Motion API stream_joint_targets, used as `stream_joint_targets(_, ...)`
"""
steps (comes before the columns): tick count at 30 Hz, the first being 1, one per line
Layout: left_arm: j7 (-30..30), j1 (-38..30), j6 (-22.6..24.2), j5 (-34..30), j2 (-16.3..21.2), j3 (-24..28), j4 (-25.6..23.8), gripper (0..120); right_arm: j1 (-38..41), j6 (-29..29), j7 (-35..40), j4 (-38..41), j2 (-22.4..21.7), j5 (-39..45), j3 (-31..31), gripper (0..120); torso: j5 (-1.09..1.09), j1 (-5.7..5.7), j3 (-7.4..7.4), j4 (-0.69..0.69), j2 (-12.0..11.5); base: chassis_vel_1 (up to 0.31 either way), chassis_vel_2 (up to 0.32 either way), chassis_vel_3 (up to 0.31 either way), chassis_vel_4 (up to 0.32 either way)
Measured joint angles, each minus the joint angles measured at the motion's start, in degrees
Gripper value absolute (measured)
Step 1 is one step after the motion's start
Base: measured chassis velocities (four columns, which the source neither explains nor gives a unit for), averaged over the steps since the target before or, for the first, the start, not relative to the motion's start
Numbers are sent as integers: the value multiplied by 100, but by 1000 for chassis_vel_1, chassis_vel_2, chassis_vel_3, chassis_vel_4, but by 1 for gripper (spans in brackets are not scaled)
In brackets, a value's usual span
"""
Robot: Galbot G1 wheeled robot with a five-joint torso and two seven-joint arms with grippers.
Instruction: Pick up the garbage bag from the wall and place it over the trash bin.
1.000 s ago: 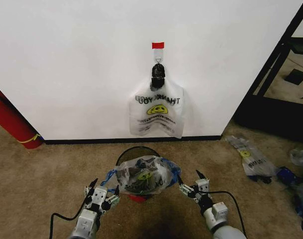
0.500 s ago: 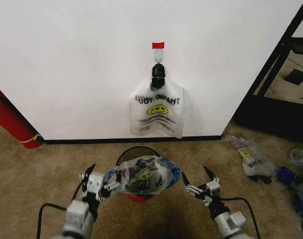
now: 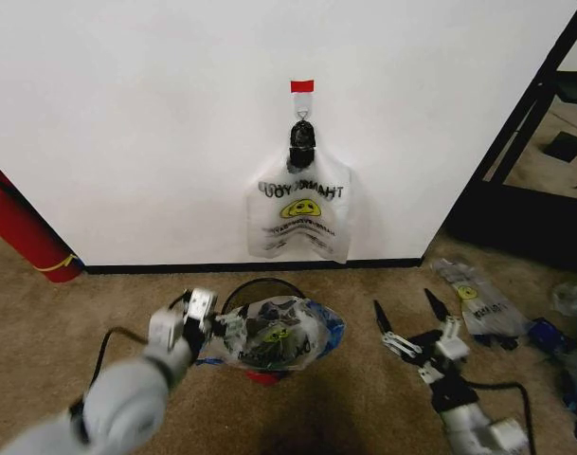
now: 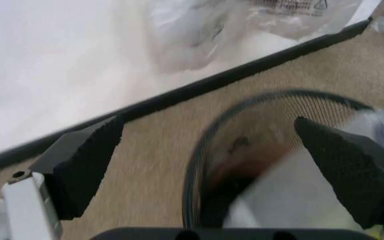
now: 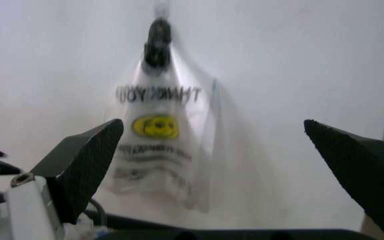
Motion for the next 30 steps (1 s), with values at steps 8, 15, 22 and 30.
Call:
stream_joint_targets(8, 681, -1214, 469, -41, -275, 797, 1016, 96, -573, 290, -201, 224, 463, 151, 401, 100, 0, 0, 0, 3, 0, 0, 0, 0, 0)
stream_joint_targets(15, 1021, -1730, 896, 9, -283, 1176, 1498, 72, -444, 86, -60, 355, 450, 174, 360, 100, 1, 0, 0, 4, 0, 0, 0, 0, 0)
stream_joint_targets(22, 1233, -2068, 971, -137, -229, 1539, 1765, 47, -290, -229, 195, 433, 348, 236, 260, 100, 0, 0, 0, 4, 0, 0, 0, 0, 0)
stream_joint_targets(30, 1411, -2225, 965, -299, -195, 1786, 1882, 19, -285, -344, 302, 492, 313, 312, 280, 100, 1, -1, 0, 4, 0, 0, 0, 0, 0)
